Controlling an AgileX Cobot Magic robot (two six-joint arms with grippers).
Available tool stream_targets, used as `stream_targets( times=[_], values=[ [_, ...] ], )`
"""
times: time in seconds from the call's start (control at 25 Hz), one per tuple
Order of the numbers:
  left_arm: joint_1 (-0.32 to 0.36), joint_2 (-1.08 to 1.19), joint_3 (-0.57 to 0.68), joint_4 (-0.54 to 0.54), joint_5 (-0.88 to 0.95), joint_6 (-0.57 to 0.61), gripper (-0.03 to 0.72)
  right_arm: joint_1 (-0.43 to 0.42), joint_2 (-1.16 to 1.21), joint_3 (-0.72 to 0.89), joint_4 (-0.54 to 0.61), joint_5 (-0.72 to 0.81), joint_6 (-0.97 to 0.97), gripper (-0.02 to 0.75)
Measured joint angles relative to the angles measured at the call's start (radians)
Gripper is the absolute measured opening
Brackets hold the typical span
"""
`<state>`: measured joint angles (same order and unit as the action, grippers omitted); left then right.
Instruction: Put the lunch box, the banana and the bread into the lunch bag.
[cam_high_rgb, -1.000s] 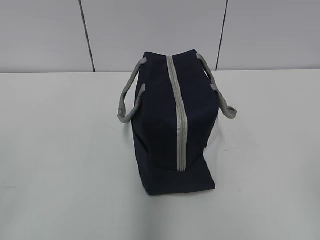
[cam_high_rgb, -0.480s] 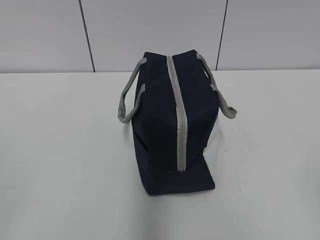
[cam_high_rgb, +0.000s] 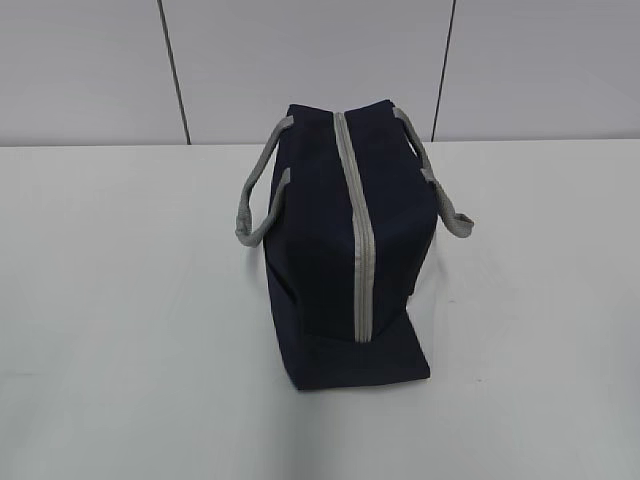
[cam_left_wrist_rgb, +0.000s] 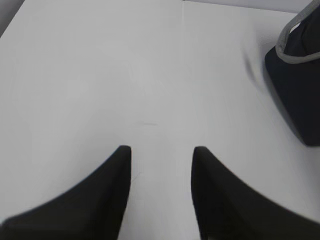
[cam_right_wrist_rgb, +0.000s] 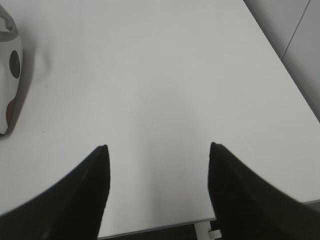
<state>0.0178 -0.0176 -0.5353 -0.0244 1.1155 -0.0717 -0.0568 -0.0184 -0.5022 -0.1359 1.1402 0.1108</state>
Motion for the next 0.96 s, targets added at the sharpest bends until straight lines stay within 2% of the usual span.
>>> stream_targets(
  times=[0.32, 0.96],
  values=[
    [0.000, 0.000, 0.000, 0.000, 0.000, 0.000, 0.247, 0.000, 0.000, 0.000, 0.000, 0.000, 0.000, 0.475],
    [0.000, 0.000, 0.000, 0.000, 0.000, 0.000, 0.241, 0.000, 0.000, 0.000, 0.000, 0.000, 0.000, 0.475]
  ],
)
